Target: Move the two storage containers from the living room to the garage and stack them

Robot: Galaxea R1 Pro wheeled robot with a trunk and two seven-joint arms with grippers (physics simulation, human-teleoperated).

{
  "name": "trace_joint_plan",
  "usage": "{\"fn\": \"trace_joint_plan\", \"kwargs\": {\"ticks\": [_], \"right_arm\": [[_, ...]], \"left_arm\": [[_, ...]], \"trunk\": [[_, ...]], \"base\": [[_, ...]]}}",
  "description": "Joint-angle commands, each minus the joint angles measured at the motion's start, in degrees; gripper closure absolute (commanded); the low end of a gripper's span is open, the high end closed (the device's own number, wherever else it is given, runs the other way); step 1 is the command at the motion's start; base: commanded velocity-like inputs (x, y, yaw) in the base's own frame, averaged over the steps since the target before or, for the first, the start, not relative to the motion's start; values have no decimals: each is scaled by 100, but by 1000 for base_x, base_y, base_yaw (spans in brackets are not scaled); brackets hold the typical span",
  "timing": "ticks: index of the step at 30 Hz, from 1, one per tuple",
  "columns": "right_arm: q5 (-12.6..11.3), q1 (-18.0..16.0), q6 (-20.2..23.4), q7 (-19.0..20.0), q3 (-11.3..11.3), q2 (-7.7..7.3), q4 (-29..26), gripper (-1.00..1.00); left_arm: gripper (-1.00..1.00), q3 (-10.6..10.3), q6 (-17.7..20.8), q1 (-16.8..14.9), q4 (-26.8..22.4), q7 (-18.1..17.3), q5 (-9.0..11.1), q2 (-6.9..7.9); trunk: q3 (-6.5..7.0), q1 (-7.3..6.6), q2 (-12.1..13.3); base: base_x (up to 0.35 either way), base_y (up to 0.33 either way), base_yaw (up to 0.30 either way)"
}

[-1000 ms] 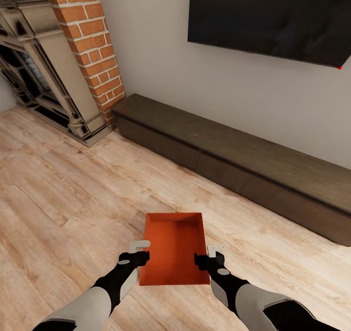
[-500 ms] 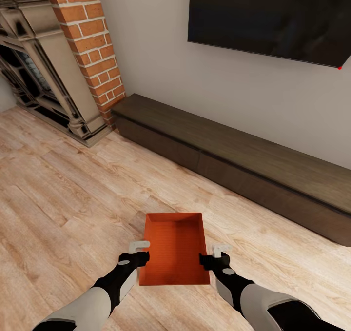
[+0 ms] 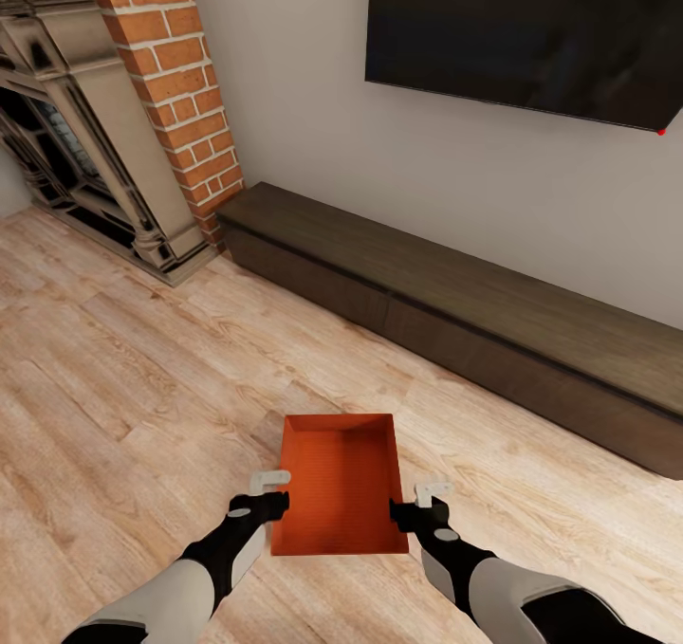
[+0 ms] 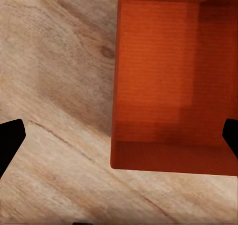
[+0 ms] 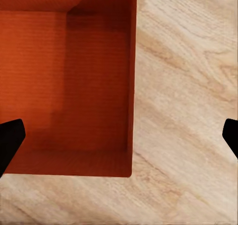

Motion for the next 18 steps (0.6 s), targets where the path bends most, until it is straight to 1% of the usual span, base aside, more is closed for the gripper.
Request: {"fn": "trace_joint_plan", "kwargs": {"ticks": [1, 10, 18], "right_arm": [[-52, 12, -32, -10, 49, 4, 17, -100], [-46, 109, -43, -4, 49, 1, 19, -100], [-51, 111, -178, -3, 49, 5, 19, -100]], "left_arm": [[-100, -16, 18, -1, 8, 23, 28, 0], [-100, -8, 9, -1, 204, 23, 38, 6], [-100, -7, 7, -1, 360, 21, 56, 62]], "trunk": [[-3, 0, -2], [-3, 0, -2], [-3, 0, -2]], "base": [[0, 0, 0], [0, 0, 0], [0, 0, 0]]}}
